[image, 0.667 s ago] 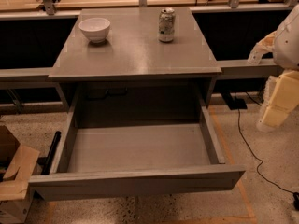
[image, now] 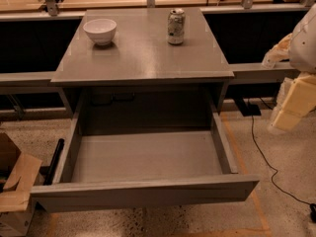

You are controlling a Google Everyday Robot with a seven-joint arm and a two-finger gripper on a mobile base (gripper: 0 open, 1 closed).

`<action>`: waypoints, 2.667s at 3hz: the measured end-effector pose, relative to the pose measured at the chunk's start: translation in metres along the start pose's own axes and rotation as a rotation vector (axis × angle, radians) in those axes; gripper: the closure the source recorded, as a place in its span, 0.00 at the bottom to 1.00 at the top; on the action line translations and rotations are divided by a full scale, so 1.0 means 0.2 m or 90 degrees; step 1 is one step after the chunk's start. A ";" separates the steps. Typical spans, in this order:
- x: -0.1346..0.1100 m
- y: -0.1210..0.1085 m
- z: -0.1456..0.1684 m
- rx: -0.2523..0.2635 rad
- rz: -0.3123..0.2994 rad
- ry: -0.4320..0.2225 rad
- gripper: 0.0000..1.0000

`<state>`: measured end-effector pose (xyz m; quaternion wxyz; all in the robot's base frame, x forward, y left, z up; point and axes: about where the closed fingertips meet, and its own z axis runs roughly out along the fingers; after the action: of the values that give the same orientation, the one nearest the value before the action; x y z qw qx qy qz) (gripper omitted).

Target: Close top drawer

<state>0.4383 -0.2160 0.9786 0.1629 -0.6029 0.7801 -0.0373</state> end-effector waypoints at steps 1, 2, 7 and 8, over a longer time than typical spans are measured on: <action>0.04 0.03 0.10 -0.017 0.008 0.006 0.38; 0.11 0.09 0.32 -0.064 0.026 0.028 0.61; 0.33 0.52 1.11 -0.310 0.084 0.083 1.00; 0.39 0.70 1.35 -0.400 0.109 0.098 1.00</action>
Offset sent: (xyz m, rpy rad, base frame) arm -0.0061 -0.0135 -0.1489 -0.0261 0.2767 -0.0566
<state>0.3726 -0.2146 0.6722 -0.0882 -0.5512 0.8114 0.1732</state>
